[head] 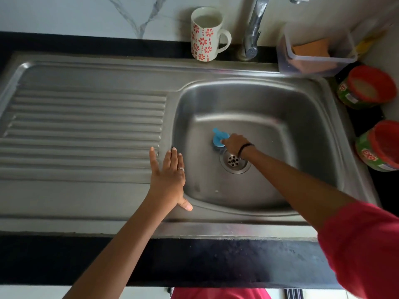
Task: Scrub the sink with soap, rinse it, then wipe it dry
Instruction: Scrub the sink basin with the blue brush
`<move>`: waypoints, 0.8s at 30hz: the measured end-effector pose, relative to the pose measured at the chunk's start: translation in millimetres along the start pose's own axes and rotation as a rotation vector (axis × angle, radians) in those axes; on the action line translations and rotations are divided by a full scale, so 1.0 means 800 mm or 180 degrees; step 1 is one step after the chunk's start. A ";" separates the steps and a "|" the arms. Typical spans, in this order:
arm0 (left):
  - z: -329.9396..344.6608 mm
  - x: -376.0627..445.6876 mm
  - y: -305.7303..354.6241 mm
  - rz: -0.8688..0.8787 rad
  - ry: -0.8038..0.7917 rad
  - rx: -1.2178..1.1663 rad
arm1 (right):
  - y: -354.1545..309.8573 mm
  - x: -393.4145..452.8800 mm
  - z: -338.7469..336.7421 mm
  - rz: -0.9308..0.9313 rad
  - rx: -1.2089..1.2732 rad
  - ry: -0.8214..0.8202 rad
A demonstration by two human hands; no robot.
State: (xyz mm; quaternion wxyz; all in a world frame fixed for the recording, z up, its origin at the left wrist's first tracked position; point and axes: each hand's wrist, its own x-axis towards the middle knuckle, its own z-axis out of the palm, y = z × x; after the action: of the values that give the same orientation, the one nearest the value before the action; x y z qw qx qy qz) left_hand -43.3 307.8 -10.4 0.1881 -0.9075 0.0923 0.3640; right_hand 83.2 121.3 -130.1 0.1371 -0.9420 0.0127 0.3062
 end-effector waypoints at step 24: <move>0.000 0.008 0.000 0.0073 -0.0072 0.0039 | -0.028 -0.087 0.054 -0.0311 0.0108 -0.0824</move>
State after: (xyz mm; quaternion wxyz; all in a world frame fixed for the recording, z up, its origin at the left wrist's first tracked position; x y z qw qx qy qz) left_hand -38.5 307.3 -15.0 0.1905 -0.9011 0.1028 0.3758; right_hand 4.7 149.9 -117.4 0.1683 -0.8916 -0.0458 0.4179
